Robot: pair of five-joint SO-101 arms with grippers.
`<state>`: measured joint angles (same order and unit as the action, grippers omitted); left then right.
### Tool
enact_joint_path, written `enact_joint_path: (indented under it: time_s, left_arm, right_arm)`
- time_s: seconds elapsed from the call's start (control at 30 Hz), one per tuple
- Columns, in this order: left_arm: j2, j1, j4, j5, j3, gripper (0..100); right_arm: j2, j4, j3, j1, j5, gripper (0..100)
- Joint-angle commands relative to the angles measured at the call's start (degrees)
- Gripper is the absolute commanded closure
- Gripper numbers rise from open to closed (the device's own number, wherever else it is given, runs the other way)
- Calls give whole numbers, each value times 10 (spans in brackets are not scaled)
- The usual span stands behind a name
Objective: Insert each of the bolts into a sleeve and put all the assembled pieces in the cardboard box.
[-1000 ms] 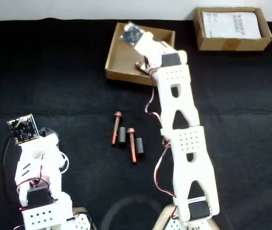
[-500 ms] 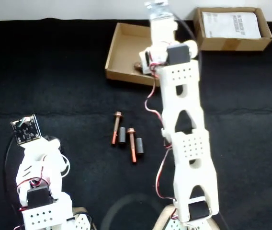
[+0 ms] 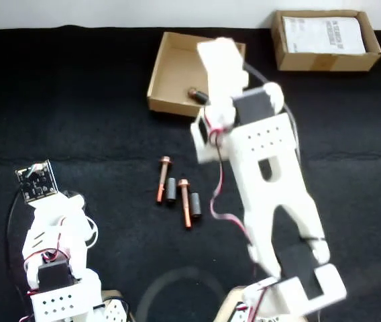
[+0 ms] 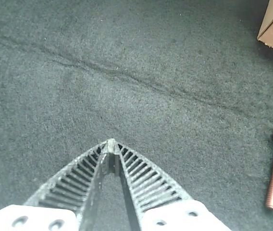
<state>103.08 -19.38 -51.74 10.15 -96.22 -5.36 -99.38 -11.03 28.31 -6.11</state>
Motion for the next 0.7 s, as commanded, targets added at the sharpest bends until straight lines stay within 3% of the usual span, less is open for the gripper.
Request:
enact_joint_path:
  time_s: [0.0,0.37,0.53,0.67]
  left_arm:
    - [1,-5,-1,-4,-8,991]
    - [1,-5,1,-4,-8,991]
    - [1,-5,2,-4,-8,991]
    - [1,-5,2,-4,-8,991]
  right_arm:
    - [-65,55,122,4,-3,864]
    - [-77,360,453,38,-3,864]
    - [-75,420,488,104,-4,864]
    - [-75,438,487,115,-4,864]
